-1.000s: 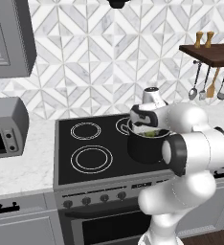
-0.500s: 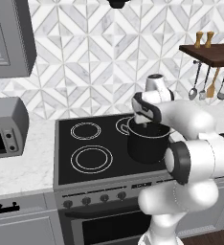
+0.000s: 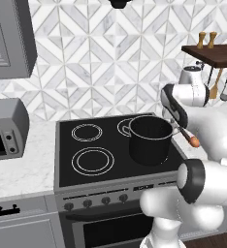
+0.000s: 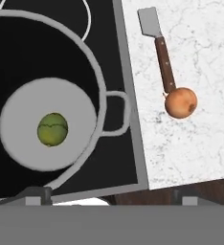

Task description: Put the onion and lime in the pot. Retrieve the spatula and lightly stir the vegetables in the pot.

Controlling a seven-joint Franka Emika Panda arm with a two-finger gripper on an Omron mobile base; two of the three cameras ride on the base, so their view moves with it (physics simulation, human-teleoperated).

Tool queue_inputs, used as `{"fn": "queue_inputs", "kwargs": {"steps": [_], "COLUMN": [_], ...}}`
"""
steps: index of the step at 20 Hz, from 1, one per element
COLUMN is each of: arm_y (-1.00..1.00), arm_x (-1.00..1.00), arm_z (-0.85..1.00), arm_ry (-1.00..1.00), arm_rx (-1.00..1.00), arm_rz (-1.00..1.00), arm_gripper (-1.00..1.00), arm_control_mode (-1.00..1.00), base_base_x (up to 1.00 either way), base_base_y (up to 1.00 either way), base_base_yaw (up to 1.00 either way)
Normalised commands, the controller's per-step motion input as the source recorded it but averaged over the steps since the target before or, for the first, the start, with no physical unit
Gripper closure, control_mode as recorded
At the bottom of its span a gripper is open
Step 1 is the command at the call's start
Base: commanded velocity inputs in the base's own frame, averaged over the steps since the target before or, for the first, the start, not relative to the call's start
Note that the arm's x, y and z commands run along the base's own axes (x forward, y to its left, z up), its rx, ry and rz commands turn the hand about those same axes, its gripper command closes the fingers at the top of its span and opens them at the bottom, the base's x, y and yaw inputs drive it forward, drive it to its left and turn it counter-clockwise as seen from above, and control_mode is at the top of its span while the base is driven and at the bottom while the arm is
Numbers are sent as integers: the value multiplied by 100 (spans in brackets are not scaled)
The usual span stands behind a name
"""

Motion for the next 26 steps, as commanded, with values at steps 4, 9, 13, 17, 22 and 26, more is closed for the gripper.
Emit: {"fn": "queue_inputs", "kwargs": {"steps": [4,9,13,17,22,26], "arm_y": [-100,-100,-70,-27,-1,0], "arm_x": [-17,0,0,0,6,4], "arm_z": [0,-8,-28,-54,-55,-48], "arm_ry": [-1,-1,0,0,0,0], "arm_rx": [8,9,8,1,0,0], "arm_rz": [3,17,30,34,31,21], "arm_gripper": [-100,-100,-100,-100,-100,-100], "arm_control_mode": [-100,-100,-100,-100,-100,-100], "base_base_x": [0,0,0,0,0,0], "base_base_y": [0,0,0,0,0,0], "base_base_yaw": [0,0,0,0,0,0]}}
